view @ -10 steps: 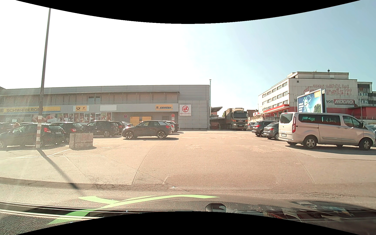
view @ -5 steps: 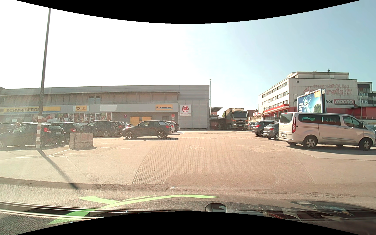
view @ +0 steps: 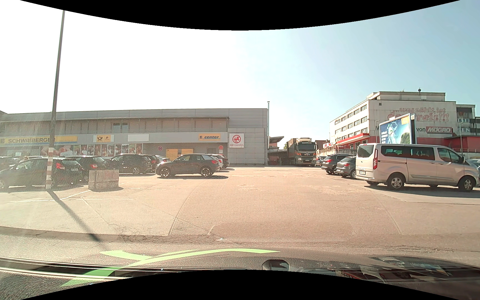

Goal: Follow the waypoints while adhering to traffic rules and regulations

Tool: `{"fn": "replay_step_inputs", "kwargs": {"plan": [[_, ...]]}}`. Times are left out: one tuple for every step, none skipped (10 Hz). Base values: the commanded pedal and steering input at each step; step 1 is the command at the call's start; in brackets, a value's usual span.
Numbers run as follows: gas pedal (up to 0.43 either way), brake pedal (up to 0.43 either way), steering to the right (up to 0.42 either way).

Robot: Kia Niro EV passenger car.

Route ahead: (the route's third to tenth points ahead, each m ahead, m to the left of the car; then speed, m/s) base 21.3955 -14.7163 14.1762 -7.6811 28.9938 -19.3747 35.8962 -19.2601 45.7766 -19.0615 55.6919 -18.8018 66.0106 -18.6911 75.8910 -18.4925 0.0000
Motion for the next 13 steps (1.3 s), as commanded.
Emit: {"fn": "replay_step_inputs", "kwargs": {"plan": [[0.0, 0.421, -0.055], [0.0, 0.421, -0.055], [0.0, 0.421, -0.055], [0.0, 0.421, -0.055], [0.0, 0.421, -0.056], [0.0, 0.421, -0.055], [0.0, 0.421, -0.055], [0.0, 0.421, -0.055], [0.0, 0.421, -0.055], [0.0, 0.421, -0.055], [0.0, 0.421, -0.055], [0.0, 0.421, -0.055], [0.0, 0.421, -0.055]]}}
